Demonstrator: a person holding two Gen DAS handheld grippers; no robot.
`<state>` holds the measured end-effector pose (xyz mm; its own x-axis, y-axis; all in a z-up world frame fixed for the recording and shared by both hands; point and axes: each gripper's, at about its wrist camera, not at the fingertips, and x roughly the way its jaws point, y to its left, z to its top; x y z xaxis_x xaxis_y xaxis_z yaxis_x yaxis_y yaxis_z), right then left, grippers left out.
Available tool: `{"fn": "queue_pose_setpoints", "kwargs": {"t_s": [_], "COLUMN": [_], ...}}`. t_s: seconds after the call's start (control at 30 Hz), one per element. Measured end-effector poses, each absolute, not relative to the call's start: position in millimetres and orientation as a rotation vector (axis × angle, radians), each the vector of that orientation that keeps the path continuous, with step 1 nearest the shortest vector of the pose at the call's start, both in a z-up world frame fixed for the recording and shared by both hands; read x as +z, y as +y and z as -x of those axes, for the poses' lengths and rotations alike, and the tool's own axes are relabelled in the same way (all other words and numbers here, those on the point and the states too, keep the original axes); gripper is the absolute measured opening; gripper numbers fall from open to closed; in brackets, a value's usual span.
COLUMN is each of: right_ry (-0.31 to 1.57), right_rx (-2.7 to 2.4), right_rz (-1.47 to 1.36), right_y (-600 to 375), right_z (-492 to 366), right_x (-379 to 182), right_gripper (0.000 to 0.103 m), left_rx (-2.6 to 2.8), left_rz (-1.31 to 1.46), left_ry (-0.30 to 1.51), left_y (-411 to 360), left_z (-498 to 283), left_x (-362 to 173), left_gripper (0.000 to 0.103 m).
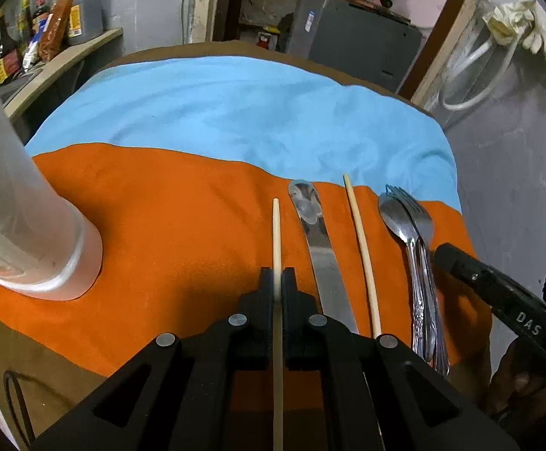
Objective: Organize utensils
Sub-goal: 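Grasp a wooden chopstick with the left tool while the right tool grasps the silver forks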
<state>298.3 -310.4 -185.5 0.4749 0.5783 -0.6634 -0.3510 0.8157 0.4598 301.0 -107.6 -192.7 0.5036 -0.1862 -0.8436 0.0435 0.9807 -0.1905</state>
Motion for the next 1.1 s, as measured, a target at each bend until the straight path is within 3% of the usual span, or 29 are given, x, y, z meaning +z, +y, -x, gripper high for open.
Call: {"fn": "queue_pose_setpoints", "kwargs": {"t_s": [0.77, 1.1], "right_ry": [1.016, 1.001], "right_rx": [0.506, 0.485], "right_rz": [-0.125, -0.11], "right_y": [-278, -290], "right_z": [-304, -301], "right_x": [-180, -180], "right_gripper": [0.011, 0.005], "left_rx": [-0.14, -0.149], "left_rz": [0.118, 0.125], "left_ry": [1.09, 1.097], "left_y": [-114, -111], "left_z": [-315, -316], "left_x": [-198, -198], "left_gripper": [0.003, 0.003]}}
